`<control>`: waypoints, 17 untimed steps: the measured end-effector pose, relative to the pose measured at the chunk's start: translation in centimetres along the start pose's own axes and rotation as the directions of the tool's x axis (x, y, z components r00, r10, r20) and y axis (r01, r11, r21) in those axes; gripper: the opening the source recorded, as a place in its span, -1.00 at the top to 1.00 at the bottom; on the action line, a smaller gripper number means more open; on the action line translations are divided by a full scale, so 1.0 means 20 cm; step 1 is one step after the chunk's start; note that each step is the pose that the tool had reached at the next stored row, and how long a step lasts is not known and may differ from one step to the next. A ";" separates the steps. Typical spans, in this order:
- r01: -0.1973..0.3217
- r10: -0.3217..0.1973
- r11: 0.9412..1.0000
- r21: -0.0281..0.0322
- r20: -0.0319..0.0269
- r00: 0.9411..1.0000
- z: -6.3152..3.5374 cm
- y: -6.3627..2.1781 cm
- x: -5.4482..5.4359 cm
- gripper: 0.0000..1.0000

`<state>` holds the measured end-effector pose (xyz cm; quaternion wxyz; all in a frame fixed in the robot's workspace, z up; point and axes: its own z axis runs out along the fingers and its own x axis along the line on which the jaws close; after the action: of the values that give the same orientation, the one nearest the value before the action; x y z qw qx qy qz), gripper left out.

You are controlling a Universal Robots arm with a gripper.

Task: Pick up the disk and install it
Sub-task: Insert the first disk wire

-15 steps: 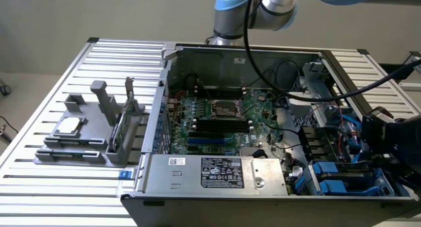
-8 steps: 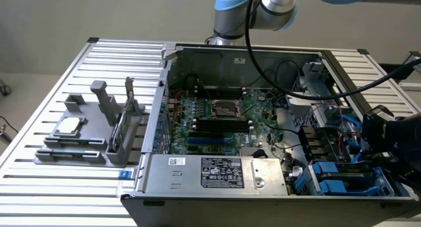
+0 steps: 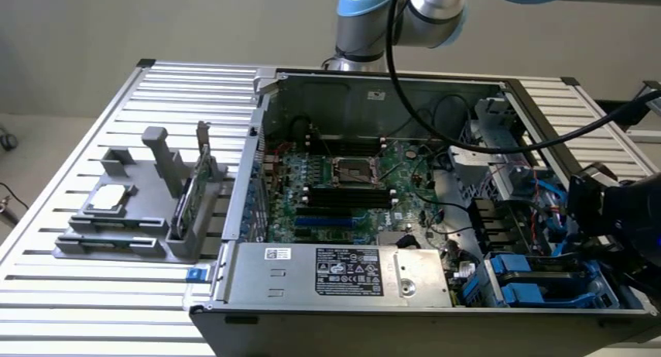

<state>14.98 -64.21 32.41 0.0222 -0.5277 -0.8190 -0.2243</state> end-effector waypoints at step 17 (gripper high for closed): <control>-0.049 0.049 0.999 0.007 0.008 0.999 0.022 0.019 0.03 0.67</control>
<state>15.12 -63.37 32.31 0.0264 -0.5482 -0.8068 -0.2188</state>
